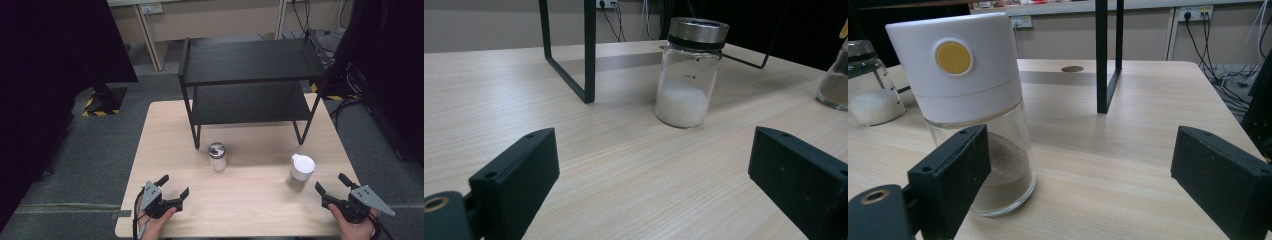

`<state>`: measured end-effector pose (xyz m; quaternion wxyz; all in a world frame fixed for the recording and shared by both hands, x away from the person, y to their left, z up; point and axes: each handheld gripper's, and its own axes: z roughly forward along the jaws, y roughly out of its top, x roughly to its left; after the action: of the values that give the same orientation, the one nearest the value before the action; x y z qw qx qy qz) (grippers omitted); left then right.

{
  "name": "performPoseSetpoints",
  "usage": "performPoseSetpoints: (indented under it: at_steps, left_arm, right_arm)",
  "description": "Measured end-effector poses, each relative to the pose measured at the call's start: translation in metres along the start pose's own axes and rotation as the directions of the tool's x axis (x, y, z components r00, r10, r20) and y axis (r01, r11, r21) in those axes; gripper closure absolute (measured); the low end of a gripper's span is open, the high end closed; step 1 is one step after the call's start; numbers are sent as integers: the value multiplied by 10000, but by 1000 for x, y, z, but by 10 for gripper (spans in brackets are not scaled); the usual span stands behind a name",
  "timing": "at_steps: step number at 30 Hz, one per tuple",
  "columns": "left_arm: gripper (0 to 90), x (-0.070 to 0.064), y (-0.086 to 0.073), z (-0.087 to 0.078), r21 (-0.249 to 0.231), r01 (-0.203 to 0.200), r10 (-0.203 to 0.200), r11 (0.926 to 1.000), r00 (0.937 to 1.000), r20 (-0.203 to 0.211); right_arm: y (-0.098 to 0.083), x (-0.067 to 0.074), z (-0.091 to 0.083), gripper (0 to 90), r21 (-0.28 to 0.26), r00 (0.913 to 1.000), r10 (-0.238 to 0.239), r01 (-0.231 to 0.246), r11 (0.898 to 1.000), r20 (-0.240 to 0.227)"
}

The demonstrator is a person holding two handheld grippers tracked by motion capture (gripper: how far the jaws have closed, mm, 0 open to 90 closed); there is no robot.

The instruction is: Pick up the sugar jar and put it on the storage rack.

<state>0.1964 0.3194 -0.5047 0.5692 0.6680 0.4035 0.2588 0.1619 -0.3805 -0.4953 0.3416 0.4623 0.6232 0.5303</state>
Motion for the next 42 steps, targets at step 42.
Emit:
performPoseSetpoints:
  at_steps: [42]
  left_arm:
    - [71, -15, 40, 123, 830, -760, 660, 9936, 9909, 1173]
  right_arm:
    - [4, 1, 3, 87, 217, 9999, -106, 106, 9997, -7]
